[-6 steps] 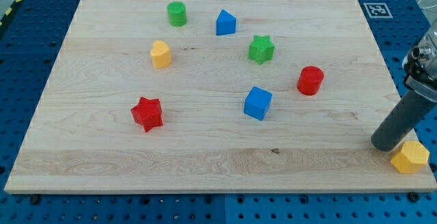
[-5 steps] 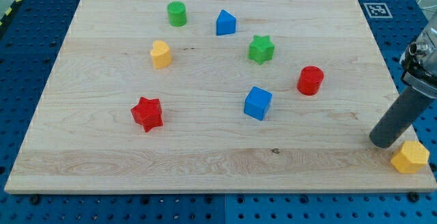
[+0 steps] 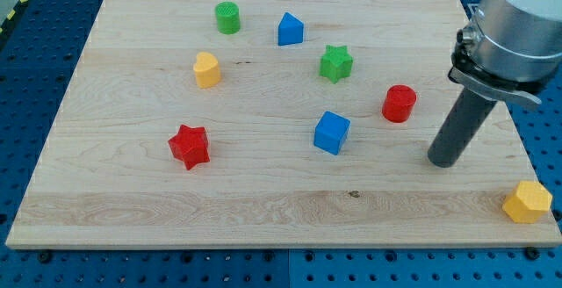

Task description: Push the red circle towards the yellow hexagon

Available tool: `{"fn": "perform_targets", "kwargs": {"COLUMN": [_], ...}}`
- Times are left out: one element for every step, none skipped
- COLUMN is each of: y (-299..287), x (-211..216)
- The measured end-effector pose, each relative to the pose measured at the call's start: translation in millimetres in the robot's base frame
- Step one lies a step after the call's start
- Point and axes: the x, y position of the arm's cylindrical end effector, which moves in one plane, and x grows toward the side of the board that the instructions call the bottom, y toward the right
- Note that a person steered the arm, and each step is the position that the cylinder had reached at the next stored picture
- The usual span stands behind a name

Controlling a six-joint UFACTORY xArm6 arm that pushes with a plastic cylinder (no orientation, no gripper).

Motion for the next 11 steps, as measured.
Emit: {"fn": "perform_targets", "kwargs": {"y": [-10, -21, -33, -42, -48, -56, -64, -73, -78, -78, -78], "x": [-14, -15, -16, -20, -29, -37, -45, -52, -66, -80, -80]}}
